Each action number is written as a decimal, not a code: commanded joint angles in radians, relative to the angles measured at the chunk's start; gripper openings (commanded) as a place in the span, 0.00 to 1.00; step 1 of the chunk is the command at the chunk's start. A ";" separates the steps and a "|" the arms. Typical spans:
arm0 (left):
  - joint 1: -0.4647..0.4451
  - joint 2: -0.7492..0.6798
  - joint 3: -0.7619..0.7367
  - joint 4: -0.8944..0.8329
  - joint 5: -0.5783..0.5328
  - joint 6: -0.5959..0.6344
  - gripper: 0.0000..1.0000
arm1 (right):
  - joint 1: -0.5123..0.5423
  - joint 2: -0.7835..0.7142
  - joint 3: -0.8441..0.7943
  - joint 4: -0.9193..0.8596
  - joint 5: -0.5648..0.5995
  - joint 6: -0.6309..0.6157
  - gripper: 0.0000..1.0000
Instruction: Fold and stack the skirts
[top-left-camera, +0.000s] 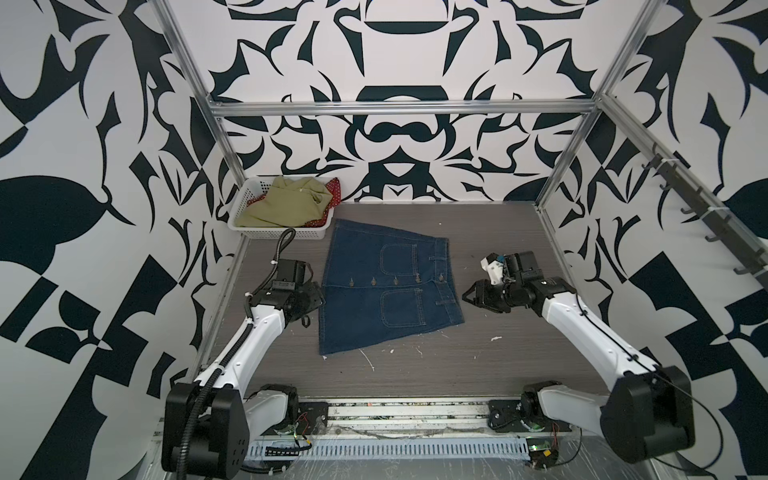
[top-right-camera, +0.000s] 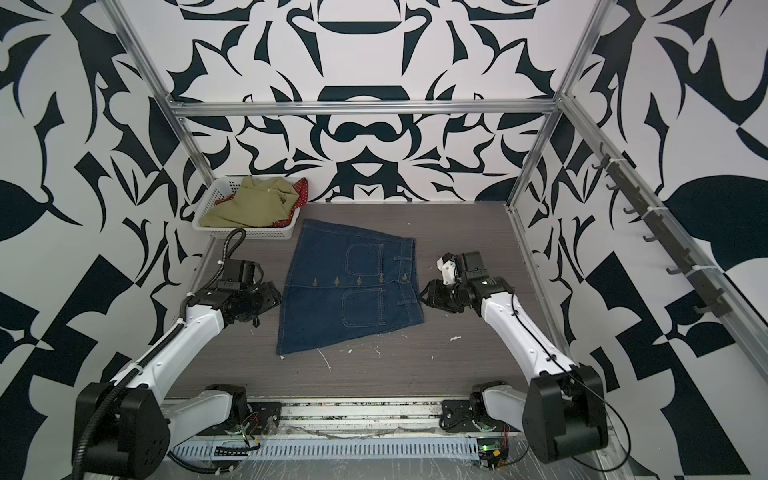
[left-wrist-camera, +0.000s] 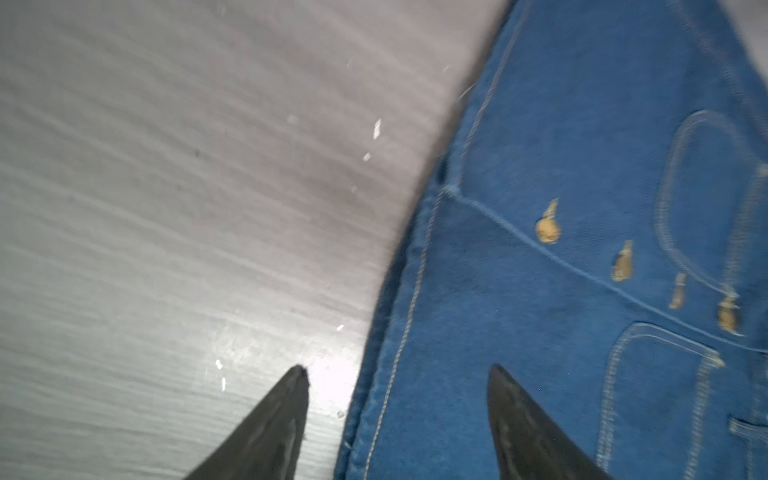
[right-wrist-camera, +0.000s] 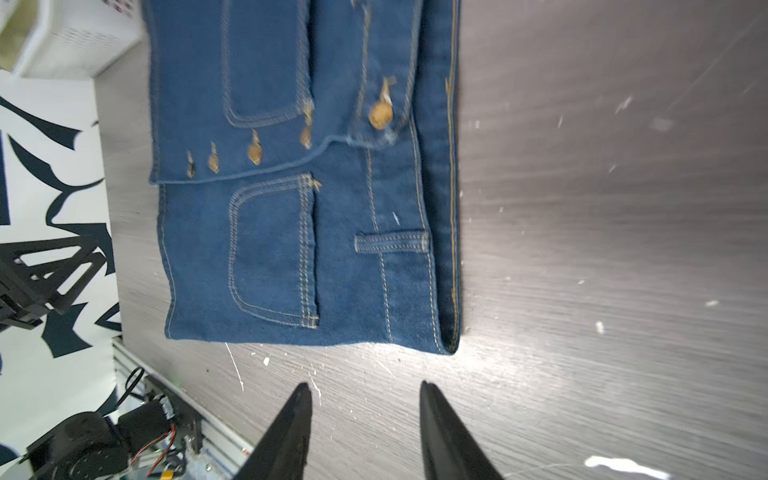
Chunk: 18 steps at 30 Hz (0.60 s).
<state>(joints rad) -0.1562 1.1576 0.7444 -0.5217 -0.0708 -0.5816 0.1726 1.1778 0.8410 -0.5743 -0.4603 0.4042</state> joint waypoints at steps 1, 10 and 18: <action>0.002 0.073 0.064 0.041 0.049 0.030 0.66 | 0.002 0.034 0.080 0.044 0.087 -0.009 0.45; -0.068 0.452 0.316 0.189 0.083 0.089 0.53 | 0.123 0.474 0.384 0.187 0.191 0.005 0.11; -0.085 0.689 0.427 0.251 0.118 0.084 0.50 | 0.126 0.764 0.554 0.236 0.234 0.055 0.07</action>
<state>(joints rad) -0.2363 1.7996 1.1599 -0.2958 0.0223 -0.4980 0.3016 1.9186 1.3453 -0.3759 -0.2642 0.4286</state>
